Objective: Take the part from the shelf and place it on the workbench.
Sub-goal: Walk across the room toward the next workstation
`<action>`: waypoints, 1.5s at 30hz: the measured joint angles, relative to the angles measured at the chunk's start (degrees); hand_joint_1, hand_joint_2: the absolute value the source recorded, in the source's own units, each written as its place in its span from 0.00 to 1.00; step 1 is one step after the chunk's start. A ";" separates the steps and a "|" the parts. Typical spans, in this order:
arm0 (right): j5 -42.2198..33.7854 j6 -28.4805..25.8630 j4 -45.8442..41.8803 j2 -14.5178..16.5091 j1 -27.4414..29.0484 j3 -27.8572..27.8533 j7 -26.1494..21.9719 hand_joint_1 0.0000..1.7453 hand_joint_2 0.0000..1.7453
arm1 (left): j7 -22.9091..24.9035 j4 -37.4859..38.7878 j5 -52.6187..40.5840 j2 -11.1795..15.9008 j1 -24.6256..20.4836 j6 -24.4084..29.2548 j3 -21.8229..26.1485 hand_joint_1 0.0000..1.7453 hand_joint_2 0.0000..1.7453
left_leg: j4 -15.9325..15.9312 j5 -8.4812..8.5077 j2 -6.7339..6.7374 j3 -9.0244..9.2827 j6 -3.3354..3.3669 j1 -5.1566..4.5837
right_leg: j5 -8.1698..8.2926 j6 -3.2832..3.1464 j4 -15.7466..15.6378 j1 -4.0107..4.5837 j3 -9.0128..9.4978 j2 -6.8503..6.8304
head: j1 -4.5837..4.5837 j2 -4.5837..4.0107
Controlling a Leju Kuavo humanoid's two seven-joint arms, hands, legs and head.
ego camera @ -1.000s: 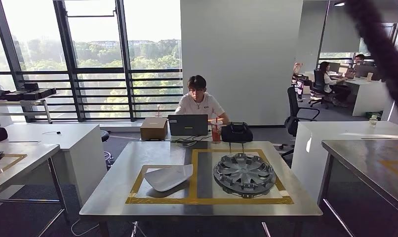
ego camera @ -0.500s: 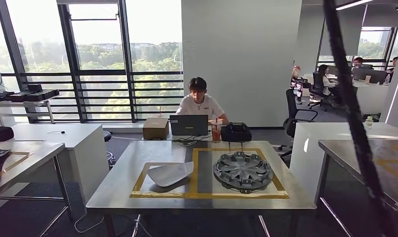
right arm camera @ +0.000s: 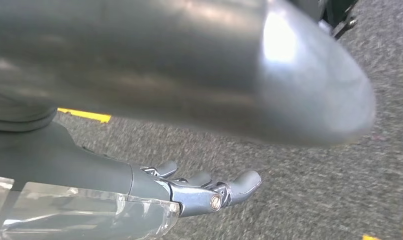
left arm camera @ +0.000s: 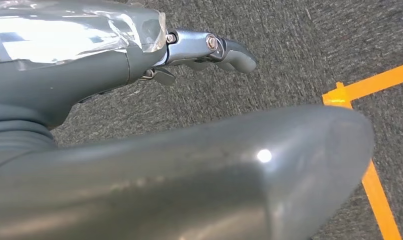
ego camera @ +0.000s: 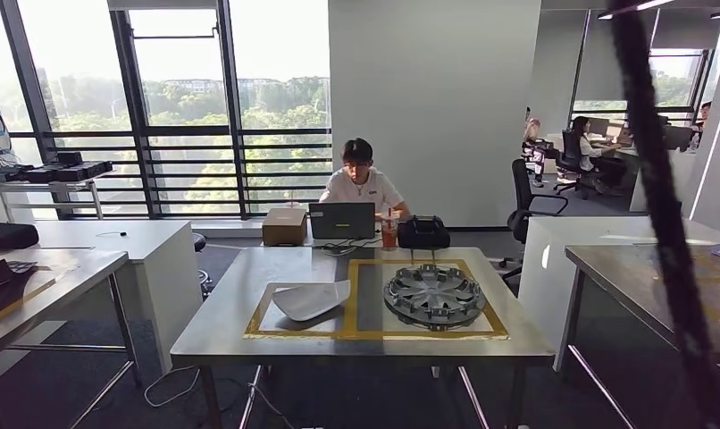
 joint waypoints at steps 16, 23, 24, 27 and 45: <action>0.00 -1.16 1.25 -0.12 -0.38 -0.46 -1.01 0.00 0.00 | -1.10 2.08 -0.72 0.83 -1.30 1.16 -0.39 0.00 0.00 | -2.21 -10.99 -0.38 11.97 1.30 -0.42 | 9.78 -0.03 0.38 0.48 -9.56 -0.47 | -0.29 -0.03; 0.00 -2.14 2.72 -0.75 -0.34 -0.58 -1.36 0.00 0.00 | -1.46 3.21 -0.83 0.75 -1.63 1.81 -0.96 0.00 0.00 | -2.38 -6.74 0.13 7.70 1.99 -0.09 | -0.86 0.59 17.48 -0.19 -14.48 -0.25 | 0.04 -0.06; 0.00 -2.40 2.93 -0.89 -0.35 -0.59 -1.40 0.00 0.00 | -1.48 3.36 -0.85 0.74 -1.66 1.82 -1.05 0.00 0.00 | -2.13 -6.46 0.14 7.30 1.79 -0.01 | -0.31 1.15 14.89 -0.41 -12.09 -0.26 | 0.08 -0.06; -0.05 -3.34 3.69 -1.27 -0.57 -0.61 -1.55 0.00 0.75 | -1.50 3.71 -0.88 0.85 -1.91 1.88 -1.56 0.00 0.00 | -0.66 -6.24 0.14 6.19 0.98 0.04 | 2.07 1.80 2.65 -0.72 -4.03 -0.15 | 0.15 -0.06; -3.14 -0.87 4.21 0.12 -1.52 -6.37 -0.55 0.00 0.00 | -1.83 5.08 -0.65 2.12 -2.10 2.65 -3.26 0.00 0.00 | 0.41 -8.20 -4.41 7.61 1.58 -0.08 | 5.14 -0.26 0.98 0.06 -5.89 4.81 | -0.30 -0.06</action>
